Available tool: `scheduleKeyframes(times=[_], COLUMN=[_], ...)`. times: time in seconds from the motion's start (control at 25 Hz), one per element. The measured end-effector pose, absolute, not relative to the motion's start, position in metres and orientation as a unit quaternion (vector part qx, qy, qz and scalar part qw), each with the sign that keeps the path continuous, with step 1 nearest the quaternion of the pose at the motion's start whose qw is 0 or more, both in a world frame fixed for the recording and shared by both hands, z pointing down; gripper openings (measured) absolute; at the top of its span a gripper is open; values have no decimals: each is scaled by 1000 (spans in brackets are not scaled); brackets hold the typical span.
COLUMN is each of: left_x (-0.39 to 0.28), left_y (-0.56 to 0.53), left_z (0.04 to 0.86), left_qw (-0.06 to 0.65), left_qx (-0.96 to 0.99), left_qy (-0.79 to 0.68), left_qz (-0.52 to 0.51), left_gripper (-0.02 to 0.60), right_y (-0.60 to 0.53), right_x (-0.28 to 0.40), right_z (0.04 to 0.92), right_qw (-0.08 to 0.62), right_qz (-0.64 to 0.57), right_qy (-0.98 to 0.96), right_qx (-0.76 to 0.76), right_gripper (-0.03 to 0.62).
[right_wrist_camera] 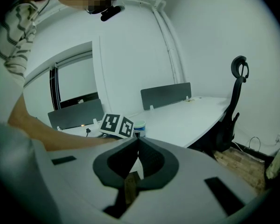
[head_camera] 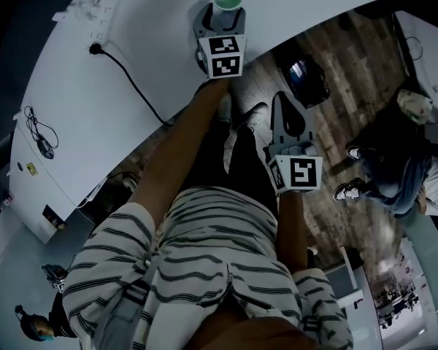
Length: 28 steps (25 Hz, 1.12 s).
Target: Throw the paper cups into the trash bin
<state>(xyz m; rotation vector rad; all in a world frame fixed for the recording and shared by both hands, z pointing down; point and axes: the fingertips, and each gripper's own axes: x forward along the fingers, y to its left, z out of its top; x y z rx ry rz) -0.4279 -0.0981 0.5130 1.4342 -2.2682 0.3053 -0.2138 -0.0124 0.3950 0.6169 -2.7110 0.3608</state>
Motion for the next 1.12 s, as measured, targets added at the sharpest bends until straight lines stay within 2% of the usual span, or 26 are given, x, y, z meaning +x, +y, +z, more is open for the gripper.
scheduleKeyframes(times=[0.52, 1.12], left_x=[-439, -431], left_y=[-114, -101], left_z=[512, 463], left_qw=[214, 194], left_qx=[519, 524], left_qy=[-822, -827], left_qz=[97, 70], left_gripper=[279, 276], right_y=[-16, -25], right_x=[-199, -184], right_z=[403, 382], right_qw=[171, 148], right_qz=[135, 131], right_qy=[-948, -946], right_qx=[231, 257], right_gripper=[9, 9])
